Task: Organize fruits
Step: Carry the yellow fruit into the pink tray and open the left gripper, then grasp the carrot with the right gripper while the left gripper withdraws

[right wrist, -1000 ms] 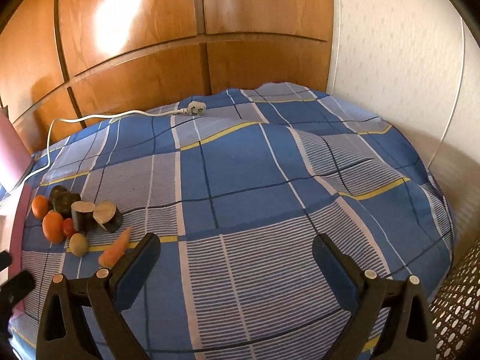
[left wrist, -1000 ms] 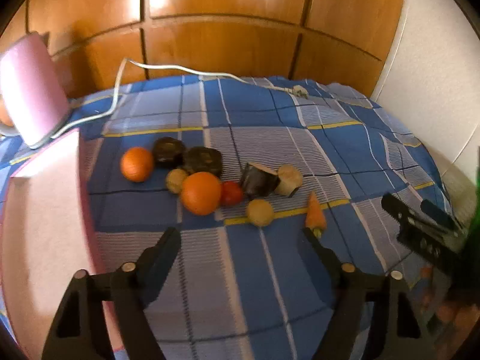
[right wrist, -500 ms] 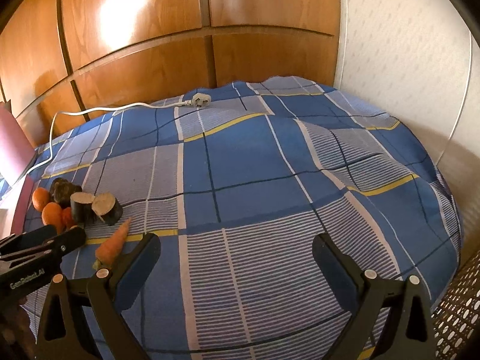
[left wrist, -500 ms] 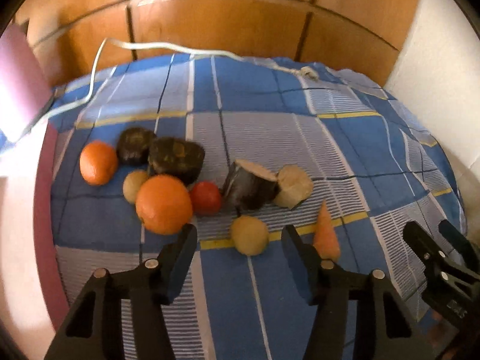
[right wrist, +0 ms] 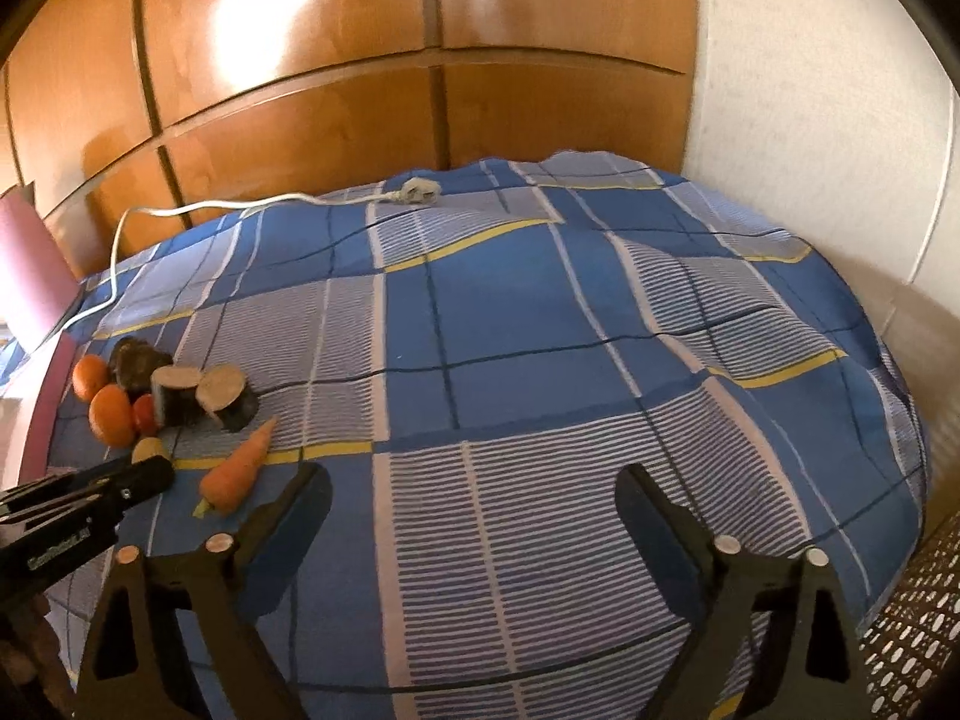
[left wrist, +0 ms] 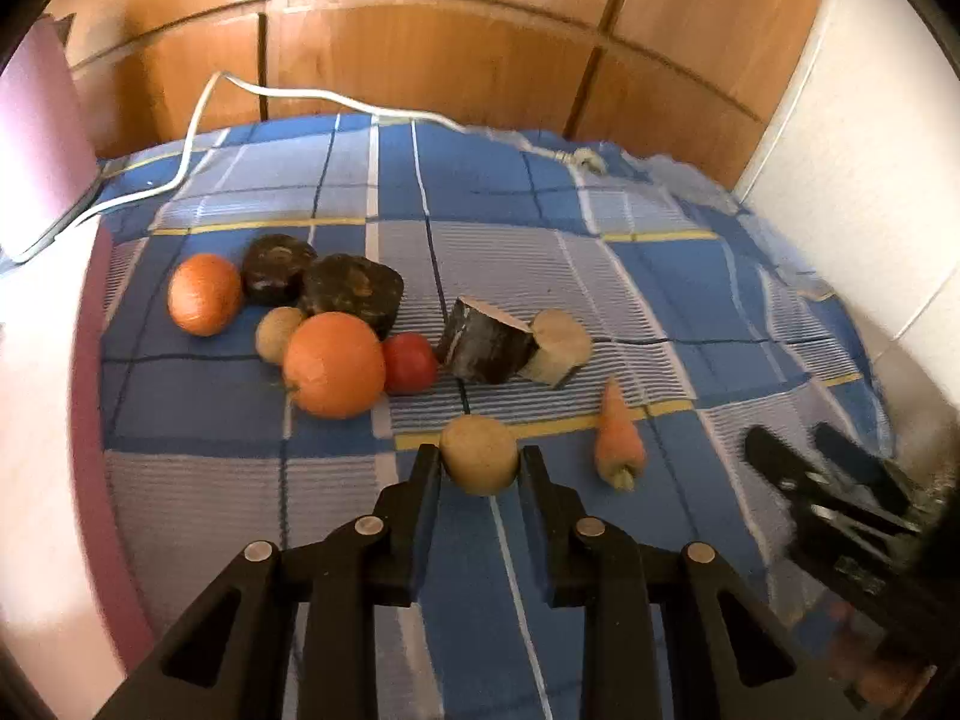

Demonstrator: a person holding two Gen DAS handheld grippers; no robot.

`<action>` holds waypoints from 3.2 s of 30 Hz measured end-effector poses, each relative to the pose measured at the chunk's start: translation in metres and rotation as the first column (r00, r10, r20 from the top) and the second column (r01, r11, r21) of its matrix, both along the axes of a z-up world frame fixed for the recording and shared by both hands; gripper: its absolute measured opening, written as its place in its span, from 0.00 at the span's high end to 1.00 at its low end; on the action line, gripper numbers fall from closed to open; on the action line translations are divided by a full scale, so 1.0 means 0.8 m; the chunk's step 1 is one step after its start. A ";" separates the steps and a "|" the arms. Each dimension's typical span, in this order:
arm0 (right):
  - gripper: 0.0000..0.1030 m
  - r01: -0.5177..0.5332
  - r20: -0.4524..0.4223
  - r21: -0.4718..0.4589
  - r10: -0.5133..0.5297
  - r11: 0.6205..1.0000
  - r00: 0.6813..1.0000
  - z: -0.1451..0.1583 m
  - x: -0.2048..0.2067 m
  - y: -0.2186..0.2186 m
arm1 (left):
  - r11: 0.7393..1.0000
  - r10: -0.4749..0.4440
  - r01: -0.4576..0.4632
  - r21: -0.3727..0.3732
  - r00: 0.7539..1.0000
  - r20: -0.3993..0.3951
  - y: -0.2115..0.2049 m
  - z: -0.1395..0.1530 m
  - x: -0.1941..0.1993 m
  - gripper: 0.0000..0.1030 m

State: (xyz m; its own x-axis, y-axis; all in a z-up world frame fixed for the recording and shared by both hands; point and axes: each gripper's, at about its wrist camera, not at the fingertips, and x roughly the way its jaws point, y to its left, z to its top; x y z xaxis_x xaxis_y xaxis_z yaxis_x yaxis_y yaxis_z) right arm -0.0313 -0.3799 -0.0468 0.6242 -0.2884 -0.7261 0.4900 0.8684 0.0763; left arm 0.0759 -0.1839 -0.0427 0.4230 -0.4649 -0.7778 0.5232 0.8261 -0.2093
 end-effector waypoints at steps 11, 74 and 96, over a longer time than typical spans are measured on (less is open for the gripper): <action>0.32 -0.172 0.052 0.137 0.166 0.976 0.985 -0.001 0.018 0.045 | 0.985 0.126 -0.119 -0.123 0.991 0.050 0.092 0.056 -0.016 0.74; 0.61 -0.245 -0.054 0.095 0.251 0.965 0.967 -0.021 0.066 0.090 | 0.762 0.638 -0.648 0.003 0.752 0.165 0.311 0.055 0.004 0.21; 0.61 -0.213 -0.001 0.206 0.218 0.955 0.976 -0.019 0.058 0.074 | 0.762 0.636 -0.647 0.009 0.752 0.171 0.306 0.035 -0.058 0.09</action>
State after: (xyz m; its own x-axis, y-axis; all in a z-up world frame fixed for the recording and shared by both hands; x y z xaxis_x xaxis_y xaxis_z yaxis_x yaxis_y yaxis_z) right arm 0.0148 -0.3204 -0.0618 0.6370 0.0068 -0.7708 0.2966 0.9208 0.2532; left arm 0.0296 0.0610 -0.0147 0.7156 0.0059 -0.6985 -0.1149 0.9873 -0.1093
